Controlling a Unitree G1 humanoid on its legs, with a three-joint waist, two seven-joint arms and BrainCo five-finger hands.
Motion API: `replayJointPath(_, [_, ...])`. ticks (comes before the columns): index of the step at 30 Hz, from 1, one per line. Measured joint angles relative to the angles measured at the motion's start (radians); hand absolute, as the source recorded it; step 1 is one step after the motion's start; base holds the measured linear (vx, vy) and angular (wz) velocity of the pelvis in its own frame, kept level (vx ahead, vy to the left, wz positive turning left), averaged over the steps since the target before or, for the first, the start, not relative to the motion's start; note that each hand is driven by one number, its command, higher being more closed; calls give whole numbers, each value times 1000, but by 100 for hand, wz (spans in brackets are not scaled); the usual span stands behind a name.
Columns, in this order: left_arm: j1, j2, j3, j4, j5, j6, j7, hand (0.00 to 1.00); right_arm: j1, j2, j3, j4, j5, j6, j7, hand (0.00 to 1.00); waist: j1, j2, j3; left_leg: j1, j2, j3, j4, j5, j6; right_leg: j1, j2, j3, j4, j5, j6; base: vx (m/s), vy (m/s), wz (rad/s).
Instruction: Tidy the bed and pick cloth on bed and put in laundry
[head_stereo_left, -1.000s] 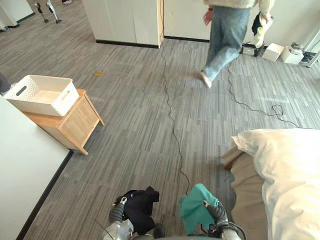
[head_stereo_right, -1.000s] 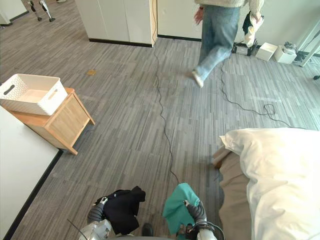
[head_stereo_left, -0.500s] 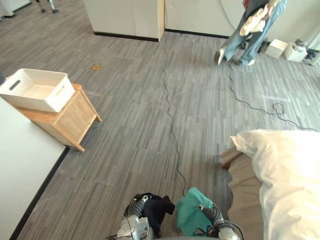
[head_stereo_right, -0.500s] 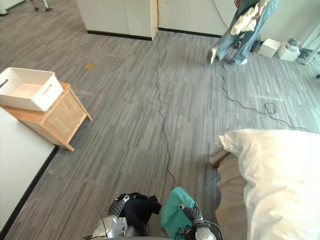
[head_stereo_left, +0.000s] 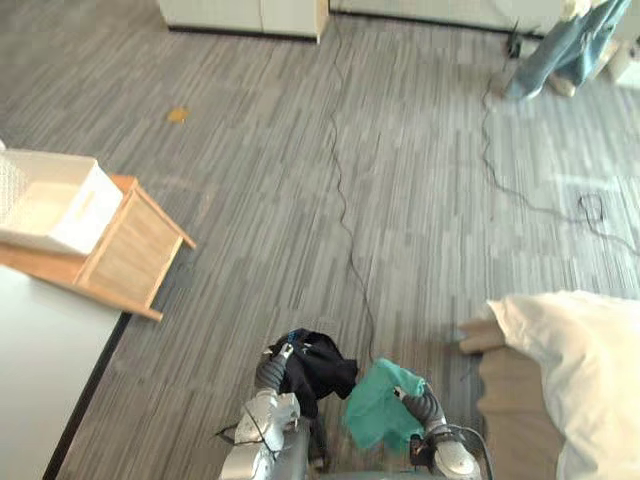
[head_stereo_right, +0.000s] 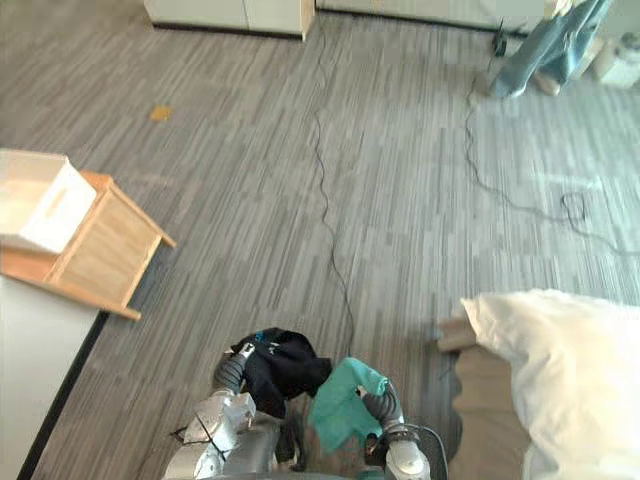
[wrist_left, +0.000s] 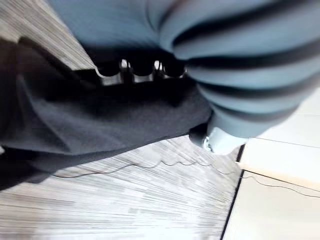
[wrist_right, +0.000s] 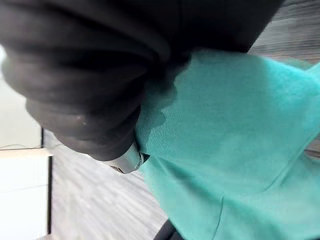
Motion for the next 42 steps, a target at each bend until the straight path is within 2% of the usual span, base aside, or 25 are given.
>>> replayJointPath(2, [7,8,1,0,0,8,17,100,9,-7,0,-36,-20,10,3,100,-28,45,29,128,37,-82,-77,-4,-2,-79,12,-116,169,-126,-141,455,-129,71])
replayJointPath(4, [3,9,3,-1,0,11,24,100,22,-9,7,-87,-35,10,4,100,-35,103,60,203,108,-115,-86,-1,-6,-173,56,-205,151,-209,-216,494,-233,54])
replayJointPath(6, [2,11,2,-1,0,11,23,100,23,-4,35,-122,-38,10,10,100,-50,115,67,220,140,-127,-34,-2,-9,-285,56,-252,-15,-224,-220,525,-282,58])
replayJointPath(7, [-1,8,-2,-1,0,11,23,100,16,-6,48,-139,-38,9,16,100,-58,117,68,234,159,-140,-16,-9,-52,-330,65,-243,-137,-219,-219,466,-300,73])
replayJointPath(8, [-9,-4,-1,0,0,10,22,100,18,-11,62,-160,-39,9,21,100,-76,132,70,258,202,-158,-1,-36,-132,-377,99,-195,-358,-133,-226,605,-432,106])
replayJointPath(9, [-20,-12,-1,5,0,9,22,100,31,-12,80,-169,-39,10,22,100,-82,118,60,287,226,-166,3,-63,-190,-382,119,-117,-622,98,-231,630,-472,100])
replayJointPath(10, [-24,-12,0,9,0,10,22,100,39,-13,89,-170,-39,11,22,100,-82,119,57,301,240,-170,5,-69,-217,-364,125,-97,-688,263,-250,789,-568,36])
replayJointPath(11, [-53,-44,9,49,-1,13,24,100,-5,-38,94,-162,-41,22,22,100,-49,191,65,288,317,-169,36,-52,-255,-362,194,-108,-664,262,-280,723,-514,10])
replayJointPath(13, [-78,-49,-7,50,-1,10,20,100,-39,-28,75,-155,-44,27,21,100,-49,176,83,289,292,-214,-46,-55,-228,-389,168,-85,-469,99,-290,529,-439,41])
replayJointPath(14, [-64,-50,-8,55,-4,-3,14,100,-37,-26,89,-154,-59,27,23,100,-69,173,83,265,302,-233,33,37,-180,-344,176,-106,-396,11,-276,307,-332,66])
replayJointPath(15, [-51,-50,-5,62,-13,-12,12,100,-32,-27,108,-154,-67,27,24,100,-68,164,79,250,311,-242,120,63,-149,-309,178,-116,-391,-32,-274,444,-404,56])
replayJointPath(17, [-23,-57,7,85,-55,-15,-2,100,-25,-43,156,-162,-76,21,39,100,-50,170,82,127,346,-276,431,240,-61,-190,213,-129,-467,-76,-287,459,-319,14])
replayJointPath(19, [11,-71,10,101,-108,-15,-7,100,-24,-56,194,-164,-77,23,47,100,-16,199,98,-96,359,-272,822,167,-65,-55,271,-138,-588,-99,-327,496,-224,1])
replayJointPath(20, [19,-72,10,106,-119,-15,-8,100,-31,-57,204,-161,-77,26,47,100,-4,198,102,-142,342,-266,867,142,-69,-23,278,-136,-611,-102,-332,406,-135,-7])
replayJointPath(24, [50,-72,-3,100,-158,-11,-8,100,-56,-49,262,-154,-77,43,46,100,58,175,114,-327,215,-96,743,19,-130,174,277,-149,-767,-123,-308,448,-115,16])
replayJointPath(27, [44,-81,-16,82,-168,-11,-5,100,-112,-46,277,-139,-79,66,42,100,76,154,102,-358,206,198,518,-13,-103,301,263,-252,-838,-176,-251,588,-95,94])
replayJointPath(28, [43,-82,-29,82,-176,-8,-4,100,-128,-46,277,-127,-79,70,38,100,87,146,79,-340,204,361,432,-6,-54,332,262,-289,-823,-204,-209,566,-77,73])
replayJointPath(29, [52,-85,-28,83,-176,-7,-4,100,-136,-41,277,-115,-79,71,36,100,87,150,65,-311,205,440,388,-6,49,338,263,-308,-784,-227,-175,739,-47,133])
replayJointPath(30, [56,-84,-26,89,-177,-1,2,100,-142,-24,276,-89,-79,76,17,100,80,130,41,-234,163,479,320,-81,129,330,236,-345,-625,-270,-136,685,-27,188])
replayJointPath(32, [44,-87,-35,87,-196,5,1,100,-147,-16,275,-65,-79,92,6,100,84,92,23,-184,76,337,275,-91,126,214,139,-355,-206,-231,-142,635,-67,228])
replayJointPath(33, [45,-85,-44,89,-197,16,3,100,-153,-13,275,-67,-79,98,2,100,77,88,22,-125,41,245,250,-93,120,157,97,-332,38,-218,-160,594,-192,211])
replayJointPath(35, [55,-56,-73,93,-197,25,17,100,-155,6,278,-79,-76,103,1,100,65,104,17,17,33,87,173,-83,102,68,31,-322,258,-216,-174,844,-360,223])
replayJointPath(38, [67,-41,-72,95,-195,22,23,100,-177,18,281,-104,-73,102,-1,100,42,119,-12,125,73,-44,52,-44,35,-130,-49,-266,180,-220,-207,600,-350,158])
replayJointPath(40, [64,-38,-73,96,-195,22,22,100,-204,19,283,-104,-69,103,-2,100,29,131,-6,153,112,-92,27,-30,7,-221,-42,-213,42,-221,-204,569,-515,95])
replayJointPath(42, [50,-40,-76,96,-194,22,20,100,-229,4,279,-98,-64,99,-1,100,25,159,5,185,180,-122,19,-24,-98,-291,4,-132,-270,-175,-167,498,-573,74])
